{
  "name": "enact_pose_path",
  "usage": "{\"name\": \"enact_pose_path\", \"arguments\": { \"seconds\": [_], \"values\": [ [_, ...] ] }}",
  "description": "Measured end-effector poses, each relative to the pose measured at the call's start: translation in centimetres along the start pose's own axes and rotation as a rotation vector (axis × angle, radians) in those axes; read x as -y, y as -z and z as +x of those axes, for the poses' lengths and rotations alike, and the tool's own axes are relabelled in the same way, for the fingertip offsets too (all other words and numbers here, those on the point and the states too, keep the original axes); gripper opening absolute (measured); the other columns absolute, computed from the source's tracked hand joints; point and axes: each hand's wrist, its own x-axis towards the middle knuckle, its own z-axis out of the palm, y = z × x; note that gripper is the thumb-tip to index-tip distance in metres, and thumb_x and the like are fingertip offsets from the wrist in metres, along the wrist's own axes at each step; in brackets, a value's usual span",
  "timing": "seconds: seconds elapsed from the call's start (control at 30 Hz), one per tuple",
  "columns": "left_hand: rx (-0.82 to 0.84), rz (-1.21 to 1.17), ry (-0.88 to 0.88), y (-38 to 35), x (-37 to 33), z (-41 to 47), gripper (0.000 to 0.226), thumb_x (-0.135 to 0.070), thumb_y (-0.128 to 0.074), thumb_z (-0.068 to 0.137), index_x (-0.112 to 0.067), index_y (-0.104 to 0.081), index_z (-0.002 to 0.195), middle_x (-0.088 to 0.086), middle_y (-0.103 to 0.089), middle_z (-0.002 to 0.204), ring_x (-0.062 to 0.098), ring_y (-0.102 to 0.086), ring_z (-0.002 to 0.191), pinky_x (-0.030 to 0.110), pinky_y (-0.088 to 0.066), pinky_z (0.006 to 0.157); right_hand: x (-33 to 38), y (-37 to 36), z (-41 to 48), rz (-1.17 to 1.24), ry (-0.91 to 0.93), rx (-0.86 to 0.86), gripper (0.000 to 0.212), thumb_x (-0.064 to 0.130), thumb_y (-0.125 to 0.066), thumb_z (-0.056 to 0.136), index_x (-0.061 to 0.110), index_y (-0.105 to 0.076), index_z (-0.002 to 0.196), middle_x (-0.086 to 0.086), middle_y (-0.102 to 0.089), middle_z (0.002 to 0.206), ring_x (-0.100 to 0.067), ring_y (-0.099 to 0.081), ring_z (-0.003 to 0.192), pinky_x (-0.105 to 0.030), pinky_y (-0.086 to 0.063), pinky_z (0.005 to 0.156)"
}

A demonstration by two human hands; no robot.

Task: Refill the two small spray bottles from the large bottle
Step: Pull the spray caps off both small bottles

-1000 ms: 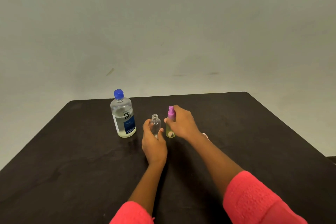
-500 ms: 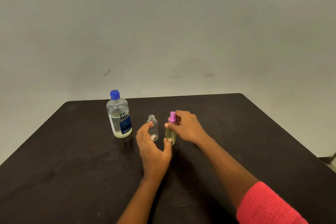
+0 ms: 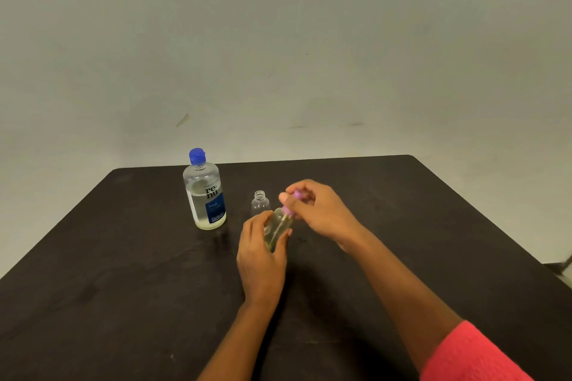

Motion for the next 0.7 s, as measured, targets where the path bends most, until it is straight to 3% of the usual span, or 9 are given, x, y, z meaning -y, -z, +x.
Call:
{"name": "enact_pose_path", "arguments": {
  "seconds": [0.1,0.23,0.33,0.47,0.53,0.63,0.7],
  "values": [
    [-0.004,0.019,-0.011,-0.1,0.4,0.0,0.044,-0.007,-0.079,0.074,-0.013,-0.061,0.114,-0.001,-0.060,0.108,0.015,-0.060,0.096,0.038,-0.055,0.079,0.8,1.2,0.2,-0.130,0.014,-0.036,0.022,0.042,-0.065,0.084,0.021,-0.066,0.092,0.002,-0.067,0.086,-0.012,-0.065,0.079,-0.026,-0.055,0.074],
    [0.003,0.071,-0.041,-0.4,0.9,0.1,0.047,-0.006,-0.079,0.073,-0.013,-0.063,0.118,0.001,-0.063,0.112,0.018,-0.060,0.101,0.044,-0.054,0.085,1.3,1.7,0.2,-0.245,0.041,0.048,0.014,0.026,-0.065,0.087,0.015,-0.069,0.093,-0.002,-0.070,0.085,-0.010,-0.066,0.069,-0.014,-0.048,0.061],
    [-0.013,0.069,-0.014,-0.4,1.1,0.2,0.050,-0.006,-0.079,0.074,-0.014,-0.063,0.120,0.002,-0.064,0.115,0.021,-0.059,0.107,0.049,-0.051,0.090,1.3,1.8,0.1,-0.195,0.076,0.111,0.009,0.013,-0.068,0.084,0.017,-0.071,0.092,0.001,-0.069,0.091,-0.009,-0.065,0.079,-0.015,-0.050,0.069],
    [-0.015,0.069,-0.043,-0.4,1.1,0.2,0.050,-0.003,-0.079,0.073,-0.013,-0.064,0.119,0.003,-0.065,0.115,0.022,-0.058,0.108,0.052,-0.048,0.093,1.3,2.5,-0.1,-0.104,0.103,0.232,0.024,0.002,-0.068,0.082,0.021,-0.070,0.097,0.004,-0.069,0.099,-0.009,-0.064,0.093,-0.023,-0.052,0.083],
    [-0.009,0.079,-0.072,-0.5,1.0,0.1,0.052,0.000,-0.079,0.071,-0.011,-0.064,0.119,0.004,-0.065,0.115,0.023,-0.059,0.108,0.054,-0.047,0.095,1.5,2.6,0.0,-0.057,0.076,0.242,0.024,0.012,-0.070,0.082,0.022,-0.066,0.104,0.003,-0.068,0.102,-0.010,-0.064,0.094,-0.025,-0.052,0.085],
    [-0.016,0.096,-0.091,-0.6,1.0,0.1,0.053,0.001,-0.080,0.069,-0.011,-0.065,0.118,0.003,-0.065,0.114,0.020,-0.058,0.109,0.054,-0.046,0.096,1.8,2.0,0.3,-0.291,0.054,0.150,0.021,0.039,-0.064,0.086,0.021,-0.066,0.095,0.001,-0.070,0.087,-0.013,-0.066,0.079,-0.031,-0.055,0.079],
    [-0.028,0.095,-0.090,-0.5,1.1,0.1,0.054,0.001,-0.081,0.068,-0.013,-0.065,0.118,0.002,-0.066,0.114,0.016,-0.056,0.109,0.054,-0.045,0.097,2.0,1.7,0.3,-0.407,0.065,0.149,0.021,0.035,-0.060,0.089,0.016,-0.068,0.087,-0.002,-0.071,0.080,-0.013,-0.066,0.068,-0.031,-0.056,0.075]
  ]
}}
